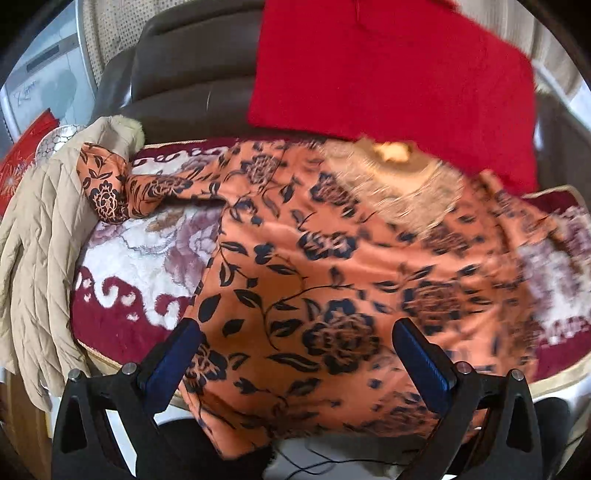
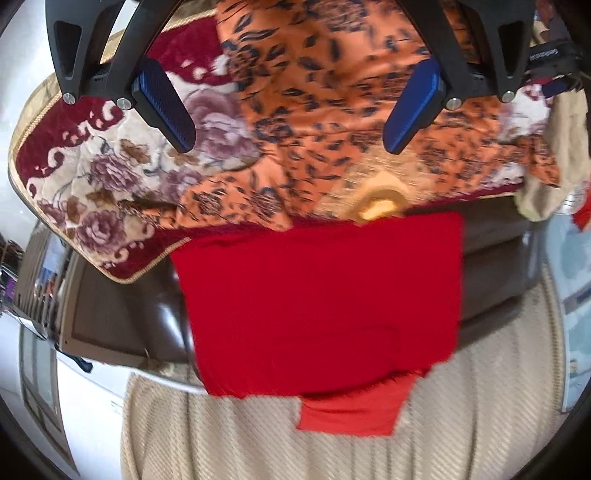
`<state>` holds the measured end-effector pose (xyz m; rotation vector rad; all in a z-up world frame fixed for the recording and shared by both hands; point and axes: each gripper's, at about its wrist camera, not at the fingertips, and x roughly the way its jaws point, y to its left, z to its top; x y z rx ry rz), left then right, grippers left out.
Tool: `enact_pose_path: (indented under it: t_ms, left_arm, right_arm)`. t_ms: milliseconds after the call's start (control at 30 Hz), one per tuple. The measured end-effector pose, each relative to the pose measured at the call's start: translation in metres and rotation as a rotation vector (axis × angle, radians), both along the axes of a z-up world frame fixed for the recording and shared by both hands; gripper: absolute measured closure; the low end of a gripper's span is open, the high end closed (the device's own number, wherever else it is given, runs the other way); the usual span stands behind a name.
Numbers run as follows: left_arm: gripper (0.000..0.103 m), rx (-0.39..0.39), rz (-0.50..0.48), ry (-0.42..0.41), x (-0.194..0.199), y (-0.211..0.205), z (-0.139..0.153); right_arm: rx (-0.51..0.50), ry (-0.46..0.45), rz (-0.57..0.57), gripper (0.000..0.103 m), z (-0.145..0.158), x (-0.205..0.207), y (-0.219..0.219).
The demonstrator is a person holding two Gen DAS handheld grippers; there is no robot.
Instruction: Fold small clothes
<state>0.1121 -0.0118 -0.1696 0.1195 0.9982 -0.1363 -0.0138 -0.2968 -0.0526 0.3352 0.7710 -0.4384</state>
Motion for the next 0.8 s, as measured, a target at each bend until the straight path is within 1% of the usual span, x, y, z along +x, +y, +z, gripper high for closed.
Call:
enact_pose_path:
  t_ms: [100, 167, 233, 300, 333, 367, 433, 467, 533, 633, 700, 733, 767, 800]
  left_arm:
    - [0.000, 0.059, -0.001, -0.012, 0.014, -0.006, -0.018]
    - [0.000, 0.085, -0.011, -0.022, 0.026, -0.011, -0.031]
    - [0.000, 0.128, -0.025, -0.030, 0.037, -0.019, -0.044]
    - [0.000, 0.172, -0.040, -0.017, 0.049, -0.029, -0.057]
    - [0.000, 0.199, -0.049, -0.008, 0.054, -0.034, -0.063]
    - [0.000, 0.225, -0.061, -0.006, 0.058, -0.039, -0.070]
    - [0.000, 0.252, -0.076, 0.008, 0.063, -0.044, -0.083]
    - [0.000, 0.251, -0.080, 0.021, 0.067, -0.045, -0.089]
    - [0.000, 0.221, -0.077, 0.002, 0.068, -0.042, -0.091]
    - [0.000, 0.192, -0.089, 0.006, 0.072, -0.038, -0.092]
    - [0.000, 0.161, -0.084, 0.000, 0.073, -0.034, -0.093]
    - [0.000, 0.153, -0.085, -0.008, 0.073, -0.035, -0.094]
    - [0.000, 0.148, -0.089, -0.021, 0.071, -0.033, -0.095]
    - [0.000, 0.145, -0.090, -0.032, 0.070, -0.032, -0.095]
  right_arm:
    - [0.020, 0.048, -0.057, 0.000, -0.038, 0.012, -0.047]
    - [0.074, 0.062, -0.103, 0.000, -0.066, 0.017, -0.086]
    - [0.167, 0.076, -0.179, 0.000, -0.097, 0.021, -0.131]
    - [0.297, -0.001, -0.251, 0.000, -0.121, 0.019, -0.176]
    - [0.351, -0.047, -0.294, 0.000, -0.132, 0.017, -0.196]
    - [0.389, -0.073, -0.328, 0.001, -0.140, 0.017, -0.212]
    - [0.510, -0.146, -0.411, 0.003, -0.164, 0.017, -0.252]
    - [0.555, -0.170, -0.443, 0.004, -0.172, 0.017, -0.263]
    - [0.661, -0.260, -0.519, 0.005, -0.193, 0.018, -0.291]
    - [0.743, -0.304, -0.584, 0.008, -0.219, 0.028, -0.321]
    - [0.797, -0.324, -0.621, 0.015, -0.237, 0.036, -0.337]
    - [0.811, -0.329, -0.643, 0.019, -0.243, 0.037, -0.339]
    - [0.825, -0.340, -0.671, 0.025, -0.251, 0.038, -0.345]
    - [0.833, -0.341, -0.699, 0.029, -0.258, 0.039, -0.349]
